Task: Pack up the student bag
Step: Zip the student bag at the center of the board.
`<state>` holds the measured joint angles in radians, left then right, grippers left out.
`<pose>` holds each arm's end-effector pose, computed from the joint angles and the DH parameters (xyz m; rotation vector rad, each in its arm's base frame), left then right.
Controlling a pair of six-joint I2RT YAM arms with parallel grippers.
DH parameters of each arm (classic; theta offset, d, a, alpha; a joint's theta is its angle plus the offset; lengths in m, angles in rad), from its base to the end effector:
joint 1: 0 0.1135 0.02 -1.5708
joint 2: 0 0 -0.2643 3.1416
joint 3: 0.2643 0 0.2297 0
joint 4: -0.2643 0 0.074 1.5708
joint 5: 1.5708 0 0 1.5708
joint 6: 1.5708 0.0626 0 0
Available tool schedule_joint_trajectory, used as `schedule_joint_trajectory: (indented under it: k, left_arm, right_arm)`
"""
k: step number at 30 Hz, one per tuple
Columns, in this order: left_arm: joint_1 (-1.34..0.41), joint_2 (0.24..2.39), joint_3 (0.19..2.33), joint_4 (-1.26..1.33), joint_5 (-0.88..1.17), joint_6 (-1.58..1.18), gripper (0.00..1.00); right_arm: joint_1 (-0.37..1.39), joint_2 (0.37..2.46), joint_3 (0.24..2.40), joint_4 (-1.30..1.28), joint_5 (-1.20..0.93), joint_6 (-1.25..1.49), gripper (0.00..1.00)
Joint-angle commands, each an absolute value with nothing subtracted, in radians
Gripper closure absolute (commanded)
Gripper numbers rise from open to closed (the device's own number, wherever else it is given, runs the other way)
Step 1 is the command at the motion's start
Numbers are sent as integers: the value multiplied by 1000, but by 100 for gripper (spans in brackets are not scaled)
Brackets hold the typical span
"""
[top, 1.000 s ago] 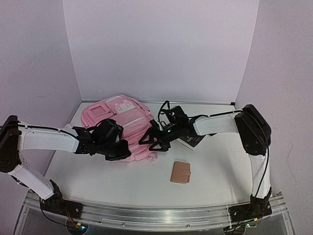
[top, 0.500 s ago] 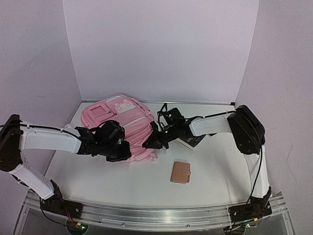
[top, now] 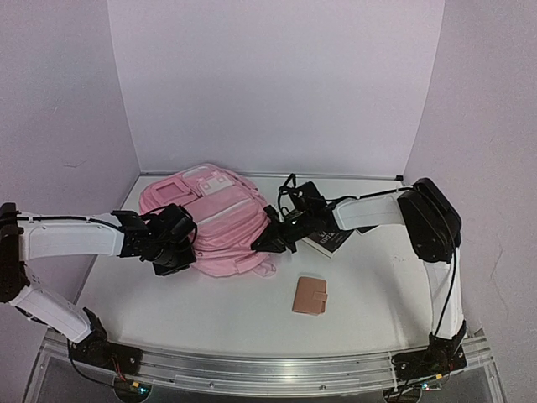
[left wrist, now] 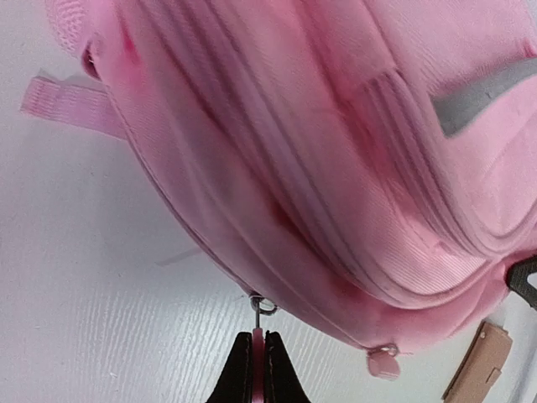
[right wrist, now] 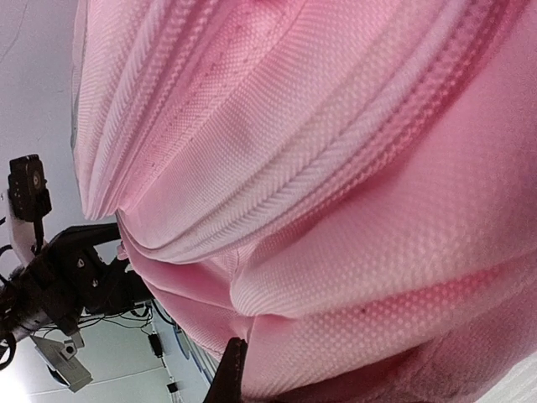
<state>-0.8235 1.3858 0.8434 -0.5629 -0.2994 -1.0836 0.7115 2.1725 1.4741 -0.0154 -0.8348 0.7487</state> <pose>0.1850 -0.1725 0.1907 -0.4325 2.5849 -0.2777 0.3224 0.3392 0.1588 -0.4694 2.5615 1.6209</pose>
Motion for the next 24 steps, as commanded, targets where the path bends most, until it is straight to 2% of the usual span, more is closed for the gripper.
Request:
schedule_joint_trajectory:
  k: [1,7,14,18,21,23,24]
  left_arm:
    - [-743,1290,800,-717,-469,-1168,100]
    - [-628,1222,756,-720,-506,-1222,100]
    - [-464,1208,716,-652,-439,-1150,100]
    - [-406,1231,721,-581,-388,-1084,100]
    - [-407,1199,684,-387,-229,-932,100]
    - [-413,1180,659,-301,-110,-851,93]
    - [-432,1171,656,-296,-71,-831,86]
  right_arm:
    - [663,2082,1439,-76,-844,677,100]
    - [658,2072,1431,-142,-851,590,100]
    - [624,2059,1417,-210,-850,503,100]
    - [619,2060,1402,-215,-868,496,100]
    - [620,2064,1412,-215,-880,506,100]
    - [620,2069,1423,-213,-881,509,100]
    - [620,2072,1429,-213,-882,511,100]
